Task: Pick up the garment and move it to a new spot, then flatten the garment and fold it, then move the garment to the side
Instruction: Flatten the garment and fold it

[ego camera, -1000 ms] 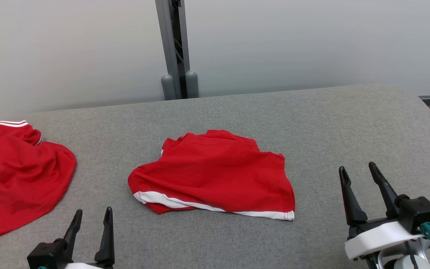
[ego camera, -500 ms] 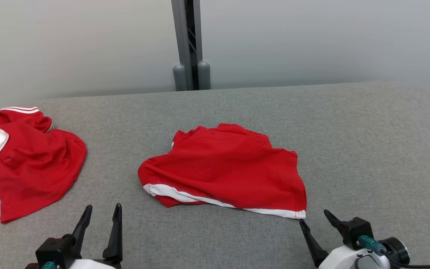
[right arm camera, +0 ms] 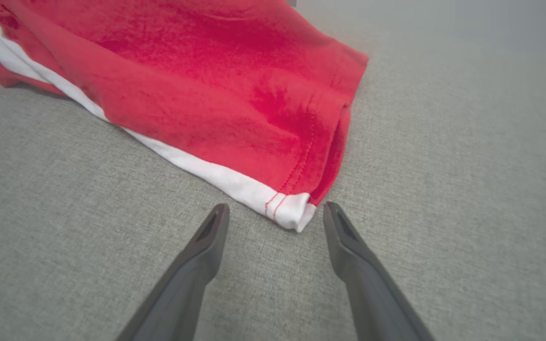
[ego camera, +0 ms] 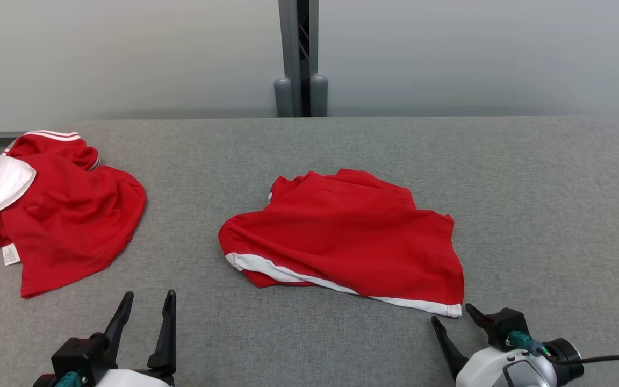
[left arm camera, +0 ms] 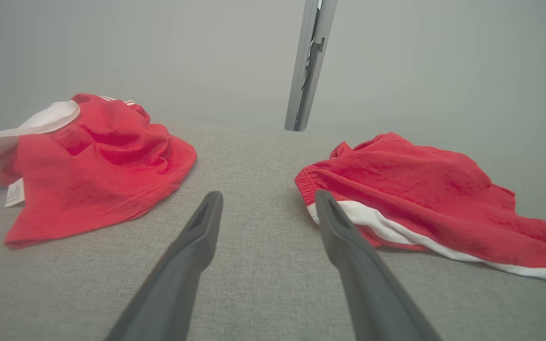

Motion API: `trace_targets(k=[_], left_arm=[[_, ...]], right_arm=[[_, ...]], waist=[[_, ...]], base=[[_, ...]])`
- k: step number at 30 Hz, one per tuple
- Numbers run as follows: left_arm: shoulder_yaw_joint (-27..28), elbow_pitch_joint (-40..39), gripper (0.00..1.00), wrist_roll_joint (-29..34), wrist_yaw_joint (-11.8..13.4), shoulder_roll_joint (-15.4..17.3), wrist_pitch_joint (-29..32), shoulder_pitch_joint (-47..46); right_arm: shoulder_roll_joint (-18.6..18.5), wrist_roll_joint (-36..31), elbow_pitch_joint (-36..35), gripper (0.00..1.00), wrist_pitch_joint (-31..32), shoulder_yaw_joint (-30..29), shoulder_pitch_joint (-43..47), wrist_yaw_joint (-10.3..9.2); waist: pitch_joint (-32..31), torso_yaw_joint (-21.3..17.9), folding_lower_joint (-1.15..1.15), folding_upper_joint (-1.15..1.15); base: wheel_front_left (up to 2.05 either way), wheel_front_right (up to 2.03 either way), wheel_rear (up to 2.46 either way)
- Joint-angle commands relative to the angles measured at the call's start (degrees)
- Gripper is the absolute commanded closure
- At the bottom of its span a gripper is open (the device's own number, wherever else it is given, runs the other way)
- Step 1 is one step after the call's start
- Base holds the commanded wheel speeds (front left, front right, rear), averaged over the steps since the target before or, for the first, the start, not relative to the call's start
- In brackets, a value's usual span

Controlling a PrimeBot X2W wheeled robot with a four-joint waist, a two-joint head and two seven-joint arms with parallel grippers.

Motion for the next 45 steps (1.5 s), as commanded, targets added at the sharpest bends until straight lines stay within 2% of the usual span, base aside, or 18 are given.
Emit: trace_targets(k=[1,6,7,10,13,16,21,30,37,45], left_arm=[[0.09,0.12,0.00,-0.10,-0.08,0.39,-0.09,-0.93],[0.24,0.00,0.00,-0.12,0.00,0.73,-0.07,-1.36],[0.23,-0.01,0.00,-0.11,0.02,0.78,-0.08,-1.43],[0.18,-0.03,0.00,-0.16,0.07,0.89,-0.08,-1.56],[0.15,-0.05,0.00,-0.18,0.15,0.98,-0.09,-1.55],[0.27,-0.21,0.00,-0.24,0.23,1.03,-0.13,-1.52],[-0.29,-0.40,0.00,-1.40,-1.08,0.23,0.17,-1.70],[-3.82,2.83,0.00,-5.58,-7.04,-2.53,4.37,-4.82],[-6.78,13.18,0.00,-6.60,-11.92,-5.01,7.72,-12.47],[-8.01,29.12,0.00,-8.14,-16.60,-7.73,8.79,-21.09]], right_arm=[[-0.35,0.16,0.67,0.00,-0.69,0.02,-0.95,-0.01],[-0.32,0.45,4.38,0.01,-1.90,0.92,-3.26,-0.01],[-0.33,0.49,5.16,0.16,-2.06,1.09,-3.77,-0.01],[-0.33,1.26,7.19,0.55,-2.64,1.72,-4.91,-0.01],[-0.34,2.71,8.51,0.75,-3.21,2.69,-5.85,-0.01],[-0.35,4.29,8.63,1.00,-4.40,2.97,-6.72,-0.01],[-0.54,5.65,6.28,1.00,-5.52,2.46,-6.94,-0.01],[-2.73,4.18,0.30,1.00,-5.10,1.94,-4.83,-0.01],[-4.44,3.62,-2.41,1.00,-3.41,0.95,-4.24,-0.01],[-4.66,3.42,-1.51,1.00,-3.09,0.62,-6.29,-0.01]], waist=[[0.32,0.39,0.00,0.00],[0.98,1.27,0.00,0.00],[1.06,1.40,0.00,0.00],[1.27,1.72,0.00,0.00],[1.39,1.83,0.00,0.00],[1.47,1.64,0.00,0.00],[1.56,0.88,0.00,0.00],[2.05,-0.74,0.00,0.00],[2.92,-1.68,0.00,0.00],[4.54,-3.11,0.00,0.00]], base=[[0.00,0.00,0.00],[0.00,0.00,0.00],[0.00,0.00,0.00],[0.00,0.00,0.00],[0.00,0.00,0.00],[0.00,0.00,0.00],[0.00,0.00,0.00],[0.00,0.00,0.00],[0.00,0.00,0.00],[0.00,0.00,0.00]])
